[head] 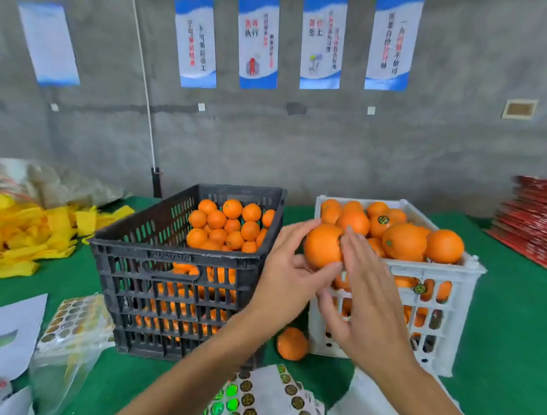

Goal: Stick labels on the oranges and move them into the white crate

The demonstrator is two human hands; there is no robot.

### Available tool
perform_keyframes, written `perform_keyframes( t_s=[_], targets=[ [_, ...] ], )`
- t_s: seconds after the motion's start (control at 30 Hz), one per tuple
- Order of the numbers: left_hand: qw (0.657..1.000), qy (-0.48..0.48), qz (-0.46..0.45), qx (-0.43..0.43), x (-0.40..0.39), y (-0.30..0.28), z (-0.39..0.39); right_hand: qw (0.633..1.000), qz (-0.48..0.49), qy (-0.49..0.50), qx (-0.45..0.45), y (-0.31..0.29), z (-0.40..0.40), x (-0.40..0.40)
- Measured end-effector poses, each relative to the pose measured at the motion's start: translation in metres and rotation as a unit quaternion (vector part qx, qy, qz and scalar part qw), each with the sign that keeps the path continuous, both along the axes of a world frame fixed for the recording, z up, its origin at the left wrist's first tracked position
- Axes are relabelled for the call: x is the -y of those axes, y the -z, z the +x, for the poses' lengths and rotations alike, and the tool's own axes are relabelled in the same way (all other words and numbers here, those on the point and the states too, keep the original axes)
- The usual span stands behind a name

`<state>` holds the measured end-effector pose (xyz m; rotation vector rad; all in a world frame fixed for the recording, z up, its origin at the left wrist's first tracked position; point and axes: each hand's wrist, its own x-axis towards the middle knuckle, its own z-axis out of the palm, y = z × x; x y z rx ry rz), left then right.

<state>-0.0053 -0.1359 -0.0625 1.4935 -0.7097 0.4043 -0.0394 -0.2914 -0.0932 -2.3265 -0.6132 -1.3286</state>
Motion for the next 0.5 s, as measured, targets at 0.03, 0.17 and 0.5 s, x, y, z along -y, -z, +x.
perform_keyframes(
  t_s=[0.03, 0.17, 0.5],
  targets=[
    [0.999, 0.006, 0.021, 0.027, 0.014, -0.02, 0.015, 0.999, 0.028, 0.023, -0.003, -0.018, 0.009, 0.007],
    [0.985, 0.034, 0.162, 0.05, 0.07, -0.079, 0.078, 0.983, 0.119, 0.109, -0.091, -0.072, 0.048, 0.039],
    [0.892, -0.152, 0.422, 0.045, 0.036, -0.091, 0.172, 0.976, -0.006, 0.134, -0.174, -0.089, 0.077, 0.041]
  ],
)
